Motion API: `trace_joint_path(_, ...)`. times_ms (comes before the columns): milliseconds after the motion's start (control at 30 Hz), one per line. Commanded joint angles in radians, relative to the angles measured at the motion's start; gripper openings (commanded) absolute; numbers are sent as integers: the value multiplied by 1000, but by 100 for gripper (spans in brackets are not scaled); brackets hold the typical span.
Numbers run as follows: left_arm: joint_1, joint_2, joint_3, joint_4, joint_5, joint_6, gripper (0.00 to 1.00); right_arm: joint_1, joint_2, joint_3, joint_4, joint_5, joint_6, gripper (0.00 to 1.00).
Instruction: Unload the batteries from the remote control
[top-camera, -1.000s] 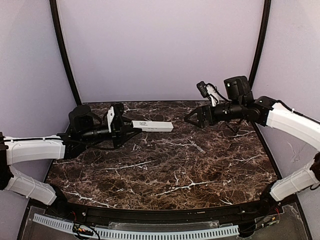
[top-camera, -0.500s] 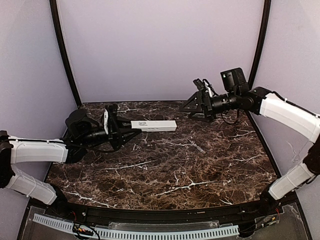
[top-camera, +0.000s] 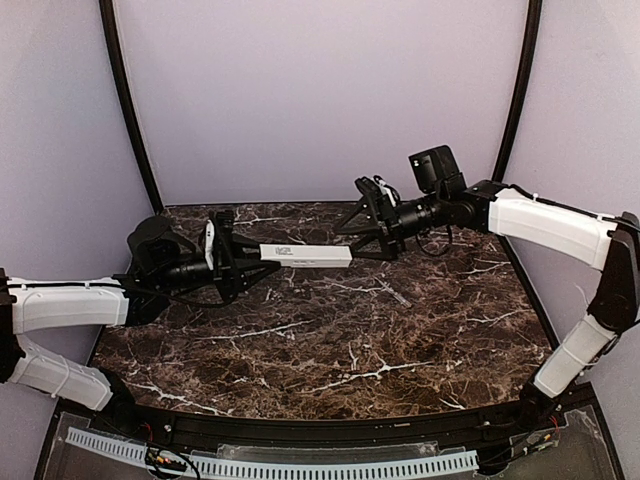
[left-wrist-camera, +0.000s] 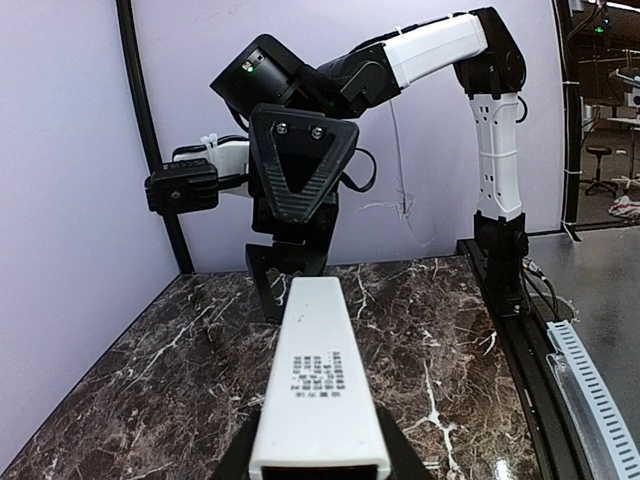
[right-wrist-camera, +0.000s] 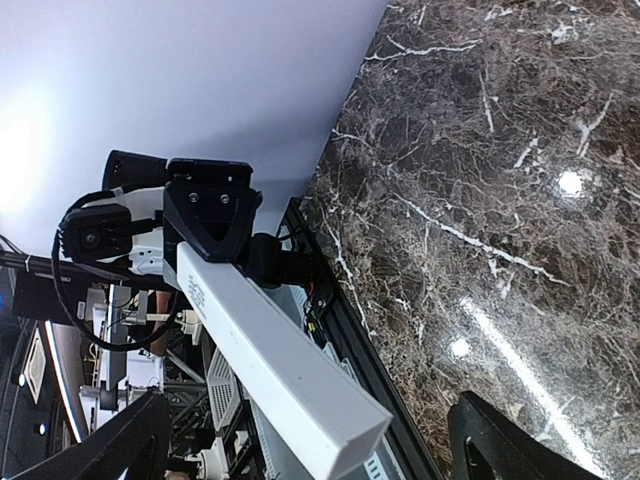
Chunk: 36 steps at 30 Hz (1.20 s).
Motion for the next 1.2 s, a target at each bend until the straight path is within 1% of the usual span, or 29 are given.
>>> trace_joint_path(0, -8, -37, 25, -14, 13, 21, 0, 26, 24, 44, 90, -24, 38, 94)
trace_joint_path(133, -9, -42, 23, -9, 1, 19, 0, 43, 36, 48, 114, -34, 58, 91)
trace_joint_path(333, -8, -44, 8, 40, -17, -14, 0, 61, 32, 4, 164, -74, 66, 88)
trace_joint_path(567, -9, -39, 6, 68, -20, -40, 1, 86, 26, -23, 200, -109, 63, 81)
trace_joint_path(733, -9, -34, 4, 84, -15, -51, 0, 89, 19, -39, 232, -115, 69, 68)
trace_joint_path(1000, -9, -37, 2, 84, -11, -45, 0, 89, 17, -45, 273, -117, 75, 60)
trace_joint_path(1167, -8, -40, 2, 81, -8, -44, 0, 89, 21, -49, 302, -130, 89, 50)
